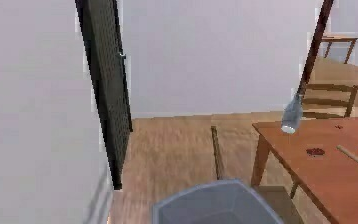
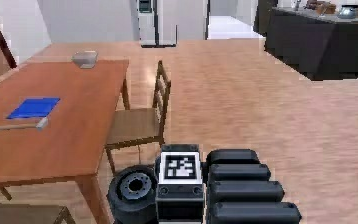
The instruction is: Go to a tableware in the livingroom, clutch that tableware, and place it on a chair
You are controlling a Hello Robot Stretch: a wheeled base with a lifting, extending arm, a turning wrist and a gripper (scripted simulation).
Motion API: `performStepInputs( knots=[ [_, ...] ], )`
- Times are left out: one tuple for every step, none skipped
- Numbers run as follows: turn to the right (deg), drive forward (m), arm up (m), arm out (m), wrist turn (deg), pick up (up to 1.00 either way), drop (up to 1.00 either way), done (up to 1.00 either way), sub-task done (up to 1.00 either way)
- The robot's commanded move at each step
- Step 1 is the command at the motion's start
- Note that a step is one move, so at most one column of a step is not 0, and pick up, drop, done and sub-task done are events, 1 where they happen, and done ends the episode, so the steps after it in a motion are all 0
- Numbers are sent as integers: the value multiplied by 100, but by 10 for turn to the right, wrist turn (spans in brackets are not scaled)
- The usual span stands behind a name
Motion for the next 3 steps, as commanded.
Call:
performStepInputs(
  knots=[
    [450, 0, 0, 0, 0, 0, 0, 0, 0],
    [360, 0, 0, 0, 0, 0, 0, 0, 0],
    [0, 10, 0, 0, 0, 0, 0, 0, 0]
  ],
)
